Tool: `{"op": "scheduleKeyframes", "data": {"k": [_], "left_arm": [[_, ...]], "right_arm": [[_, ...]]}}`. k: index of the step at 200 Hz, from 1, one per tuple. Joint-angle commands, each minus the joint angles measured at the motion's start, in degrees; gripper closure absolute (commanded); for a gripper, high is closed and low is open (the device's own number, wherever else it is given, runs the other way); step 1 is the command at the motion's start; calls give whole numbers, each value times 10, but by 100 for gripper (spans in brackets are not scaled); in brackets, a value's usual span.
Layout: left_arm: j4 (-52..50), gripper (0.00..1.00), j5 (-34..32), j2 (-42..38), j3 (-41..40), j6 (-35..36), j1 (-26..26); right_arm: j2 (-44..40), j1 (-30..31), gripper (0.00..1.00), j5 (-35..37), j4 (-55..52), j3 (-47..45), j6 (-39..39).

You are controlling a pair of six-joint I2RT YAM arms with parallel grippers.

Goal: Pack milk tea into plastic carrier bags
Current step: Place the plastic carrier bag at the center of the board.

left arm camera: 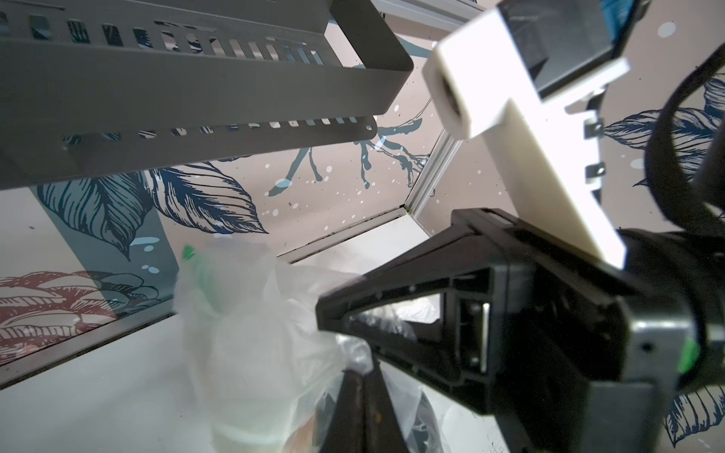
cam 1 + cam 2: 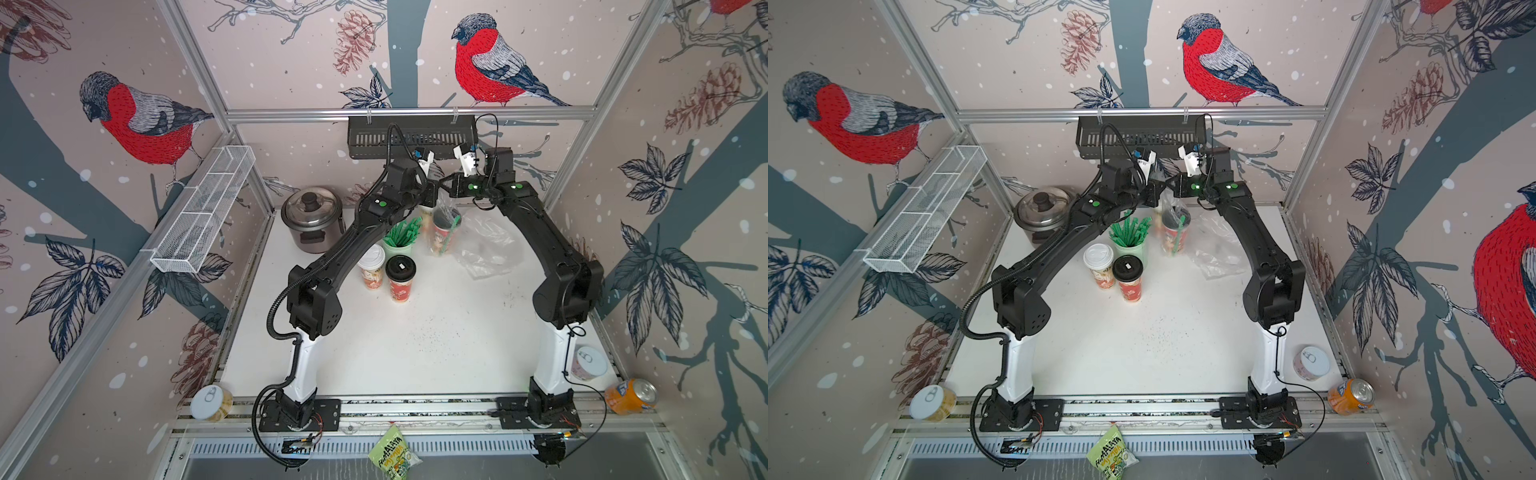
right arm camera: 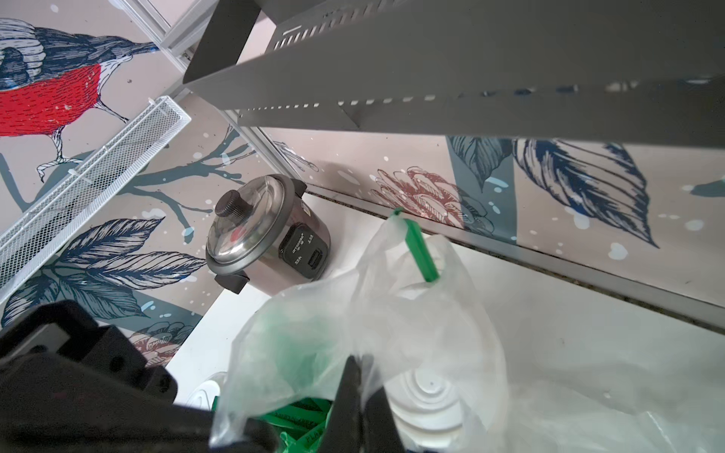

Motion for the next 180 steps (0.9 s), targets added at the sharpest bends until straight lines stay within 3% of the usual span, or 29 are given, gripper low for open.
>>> {"op": "scheduleKeyframes", "data": {"k": [1,180], "left_arm": [[9,100,-11,-2,-2,17,0],[8,100,6,54,4,2,25]], "right_arm": [[9,6,100,-12,10,12,8],[39,3,96,9,-4,-18,10]]}}
